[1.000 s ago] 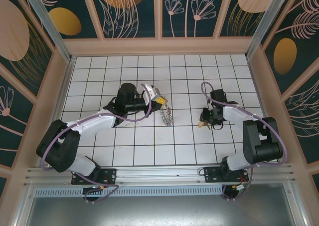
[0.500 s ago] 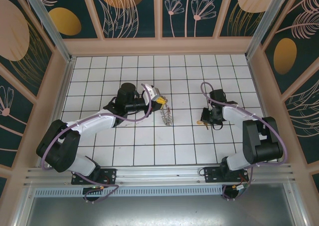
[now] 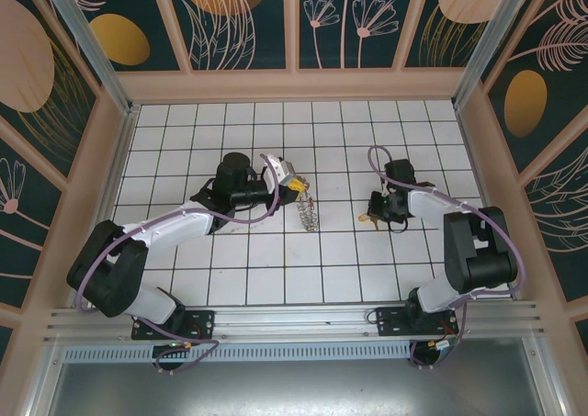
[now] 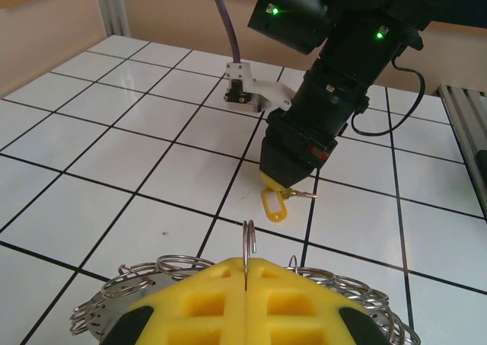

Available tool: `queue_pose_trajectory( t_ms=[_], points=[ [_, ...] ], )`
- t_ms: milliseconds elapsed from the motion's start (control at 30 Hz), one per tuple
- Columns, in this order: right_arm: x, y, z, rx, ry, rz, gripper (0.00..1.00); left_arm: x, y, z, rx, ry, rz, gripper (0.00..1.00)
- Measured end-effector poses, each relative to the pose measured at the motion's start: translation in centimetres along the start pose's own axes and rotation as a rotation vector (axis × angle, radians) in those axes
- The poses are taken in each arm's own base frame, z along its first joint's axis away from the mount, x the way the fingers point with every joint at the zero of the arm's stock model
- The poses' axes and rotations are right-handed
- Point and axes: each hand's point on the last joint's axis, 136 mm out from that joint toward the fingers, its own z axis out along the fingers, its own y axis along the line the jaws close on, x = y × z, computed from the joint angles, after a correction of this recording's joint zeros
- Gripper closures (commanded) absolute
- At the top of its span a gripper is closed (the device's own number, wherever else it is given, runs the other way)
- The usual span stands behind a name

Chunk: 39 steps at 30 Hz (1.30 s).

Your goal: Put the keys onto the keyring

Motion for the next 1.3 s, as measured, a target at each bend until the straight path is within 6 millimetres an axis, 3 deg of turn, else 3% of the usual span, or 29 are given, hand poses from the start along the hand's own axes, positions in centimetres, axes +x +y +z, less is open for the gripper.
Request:
queue_pose_trajectory(
  t_ms=[1300],
  points=[
    [-0.3,1.0,-0.4,-0.01,0.037,-0.044,0.79,-0.3,0.3,0.3,0.0,-0.003,0.003,1.0]
  ],
)
